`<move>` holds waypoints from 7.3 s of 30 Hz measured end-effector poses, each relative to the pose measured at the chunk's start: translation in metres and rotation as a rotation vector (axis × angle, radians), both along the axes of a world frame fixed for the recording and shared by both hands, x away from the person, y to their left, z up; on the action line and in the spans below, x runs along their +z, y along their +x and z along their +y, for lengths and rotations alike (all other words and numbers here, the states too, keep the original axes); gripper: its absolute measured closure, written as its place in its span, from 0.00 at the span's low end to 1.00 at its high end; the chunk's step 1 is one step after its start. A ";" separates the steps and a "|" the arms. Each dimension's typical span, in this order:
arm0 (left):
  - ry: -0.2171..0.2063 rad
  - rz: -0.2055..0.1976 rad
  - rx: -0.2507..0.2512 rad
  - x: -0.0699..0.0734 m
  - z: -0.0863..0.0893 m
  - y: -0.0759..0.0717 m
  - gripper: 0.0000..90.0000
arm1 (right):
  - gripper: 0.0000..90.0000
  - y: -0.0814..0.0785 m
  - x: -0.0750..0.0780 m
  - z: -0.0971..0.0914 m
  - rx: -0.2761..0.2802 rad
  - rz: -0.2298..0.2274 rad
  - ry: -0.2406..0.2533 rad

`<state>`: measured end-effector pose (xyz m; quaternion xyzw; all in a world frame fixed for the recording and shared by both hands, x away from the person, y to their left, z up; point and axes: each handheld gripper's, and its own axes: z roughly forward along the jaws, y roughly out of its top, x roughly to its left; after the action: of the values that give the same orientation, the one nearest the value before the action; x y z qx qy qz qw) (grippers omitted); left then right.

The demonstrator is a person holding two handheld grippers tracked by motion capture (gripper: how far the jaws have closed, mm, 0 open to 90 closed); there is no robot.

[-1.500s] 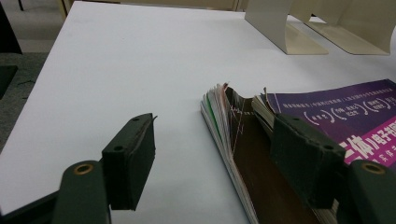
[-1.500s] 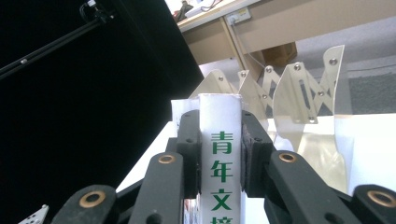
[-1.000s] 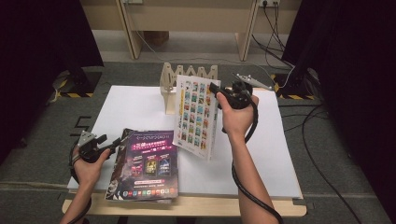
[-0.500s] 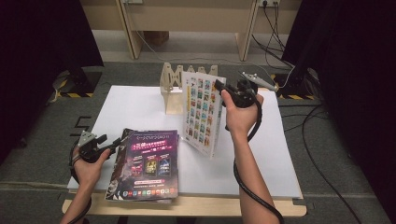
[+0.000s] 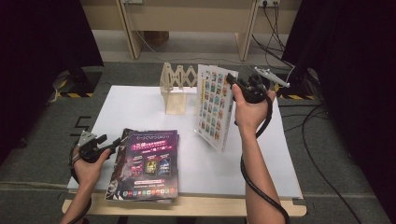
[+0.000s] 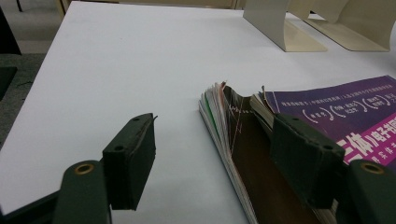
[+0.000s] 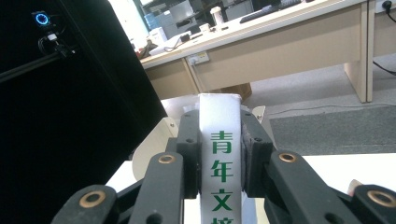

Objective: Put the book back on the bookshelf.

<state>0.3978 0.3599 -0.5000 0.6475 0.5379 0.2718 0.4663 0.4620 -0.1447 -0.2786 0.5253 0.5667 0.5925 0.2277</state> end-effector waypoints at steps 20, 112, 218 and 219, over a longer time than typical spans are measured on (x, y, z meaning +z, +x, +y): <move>0.002 -0.003 -0.007 0.000 0.000 0.000 0.34 | 0.83 0.030 0.000 0.023 0.013 -0.010 0.007; 0.017 -0.005 -0.017 0.000 -0.001 -0.001 0.33 | 0.83 0.095 0.004 0.058 -0.205 -0.161 -0.030; 0.034 -0.007 -0.020 0.000 -0.004 -0.001 0.33 | 0.82 0.040 -0.067 0.046 -0.148 0.019 -0.302; 0.034 -0.007 -0.021 0.000 -0.004 -0.001 0.33 | 0.82 0.040 -0.067 0.046 -0.147 0.019 -0.298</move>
<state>0.3970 0.3561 -0.4996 0.6601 0.5246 0.2783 0.4599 0.5018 -0.0990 -0.3457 0.5312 0.6106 0.4786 0.3406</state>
